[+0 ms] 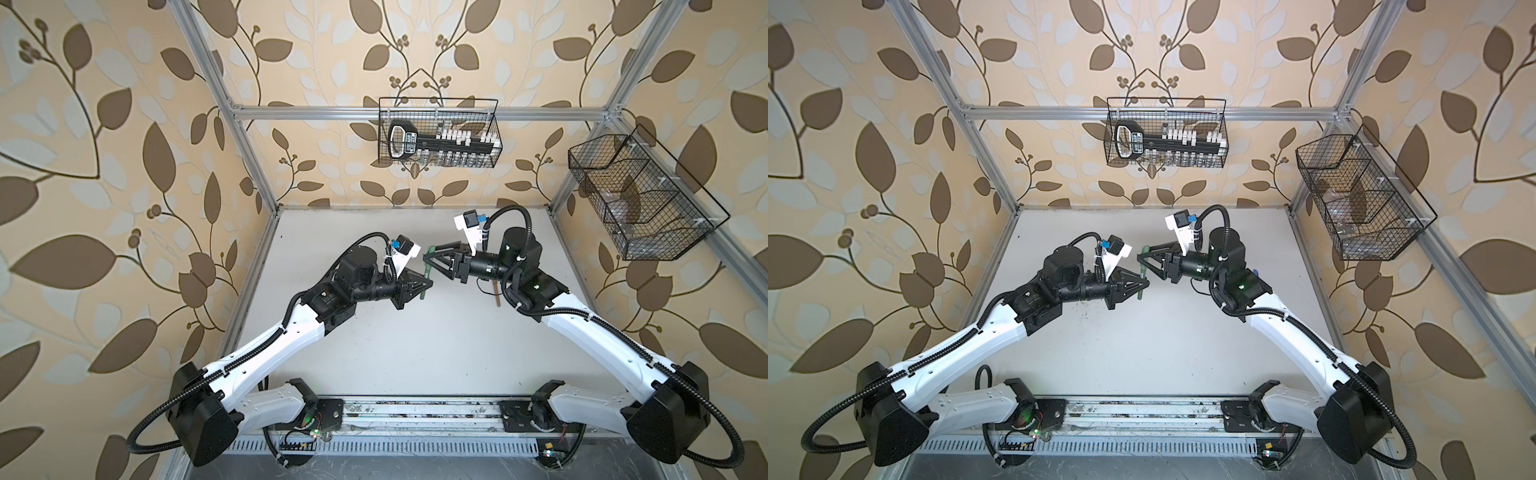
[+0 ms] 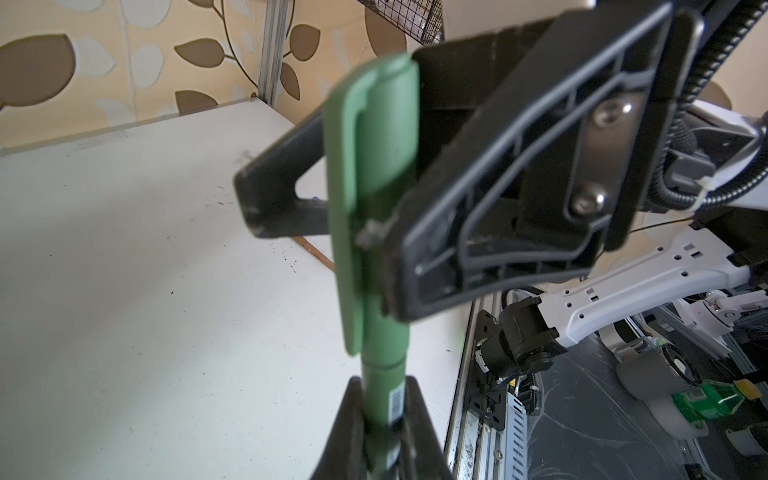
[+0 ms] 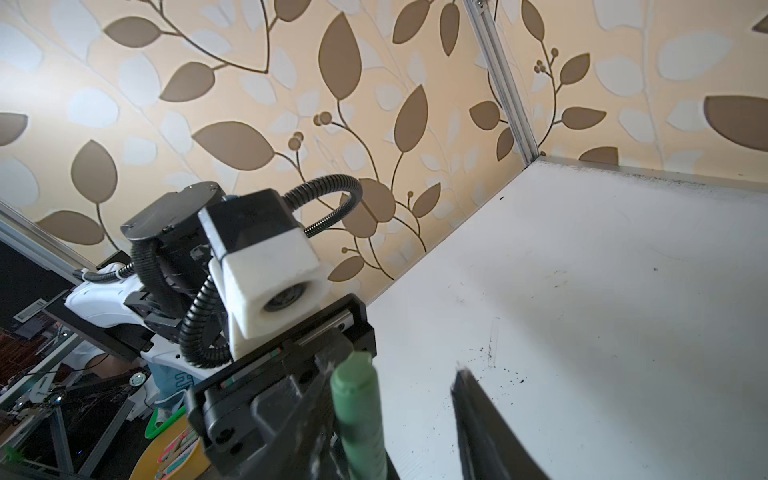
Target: Insert the pens into the pen caps
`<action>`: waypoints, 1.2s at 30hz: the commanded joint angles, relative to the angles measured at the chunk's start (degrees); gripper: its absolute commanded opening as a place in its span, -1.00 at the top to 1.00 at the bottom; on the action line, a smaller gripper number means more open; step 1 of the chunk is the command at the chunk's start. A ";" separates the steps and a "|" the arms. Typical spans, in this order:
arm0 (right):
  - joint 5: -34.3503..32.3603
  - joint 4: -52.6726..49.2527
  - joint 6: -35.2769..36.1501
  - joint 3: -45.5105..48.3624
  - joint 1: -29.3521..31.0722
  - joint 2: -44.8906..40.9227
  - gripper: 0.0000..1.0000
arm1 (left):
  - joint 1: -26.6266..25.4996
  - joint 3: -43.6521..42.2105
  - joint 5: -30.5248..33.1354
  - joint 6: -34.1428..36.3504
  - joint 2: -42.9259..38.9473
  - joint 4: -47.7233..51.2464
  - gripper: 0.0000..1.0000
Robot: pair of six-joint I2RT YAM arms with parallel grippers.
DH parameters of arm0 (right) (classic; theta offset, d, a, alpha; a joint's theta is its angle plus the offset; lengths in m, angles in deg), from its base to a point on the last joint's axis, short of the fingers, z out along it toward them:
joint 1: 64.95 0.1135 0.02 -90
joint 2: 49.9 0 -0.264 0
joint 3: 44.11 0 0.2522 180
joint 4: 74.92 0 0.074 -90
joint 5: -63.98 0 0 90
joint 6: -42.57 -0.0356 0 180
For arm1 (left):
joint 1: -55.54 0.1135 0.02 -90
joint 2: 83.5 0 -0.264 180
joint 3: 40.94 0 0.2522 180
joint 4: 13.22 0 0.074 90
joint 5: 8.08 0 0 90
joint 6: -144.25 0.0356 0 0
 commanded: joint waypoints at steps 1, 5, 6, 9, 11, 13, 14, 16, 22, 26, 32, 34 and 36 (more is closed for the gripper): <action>1.64 1.49 0.57 -2.56 -0.27 0.60 0.07 | 0.02 0.19 -1.56 1.03 -1.09 -0.97 1.00; 2.18 1.64 0.38 -3.08 -0.37 1.30 0.16 | 0.02 0.19 -1.17 0.98 -0.66 -0.87 1.00; 2.40 1.67 0.36 -3.18 -0.36 1.42 0.19 | 0.02 0.19 -1.12 1.03 -0.57 -0.88 1.00; 2.88 1.63 0.29 -2.80 -0.34 1.87 0.49 | 0.02 0.32 -0.55 1.12 -0.56 -1.05 1.00; 3.19 2.01 0.04 -2.07 -0.36 2.07 0.73 | 0.02 0.54 0.54 1.16 -0.70 -1.38 1.00; 3.59 2.42 -0.23 -0.97 -0.36 2.10 0.90 | 0.02 0.79 2.52 1.16 -0.90 -1.65 1.00; 3.79 2.63 -0.30 -0.37 -0.36 2.07 0.98 | 0.02 1.02 3.94 1.32 -1.07 -2.03 1.00; 3.82 3.44 -0.82 1.40 -0.29 1.78 1.00 | 0.02 1.44 6.98 1.93 -1.65 -3.77 1.00; 3.56 6.59 -2.15 8.63 1.75 1.37 1.00 | 3.56 7.35 8.56 1.97 -0.19 -9.40 1.00; 2.20 2.92 0.65 12.28 4.30 0.84 1.00 | 6.45 11.25 5.86 2.52 2.31 -12.92 1.00; 1.78 1.65 1.57 19.39 6.83 -0.28 1.00 | 11.60 15.29 1.11 1.65 4.35 -16.35 1.00; 1.80 1.79 1.51 21.69 7.77 0.08 1.00 | 12.93 15.97 0.34 1.04 4.36 -17.53 1.00; 2.04 3.26 0.60 24.05 8.88 0.26 1.00 | 13.61 16.70 -0.13 1.07 4.10 -17.89 1.00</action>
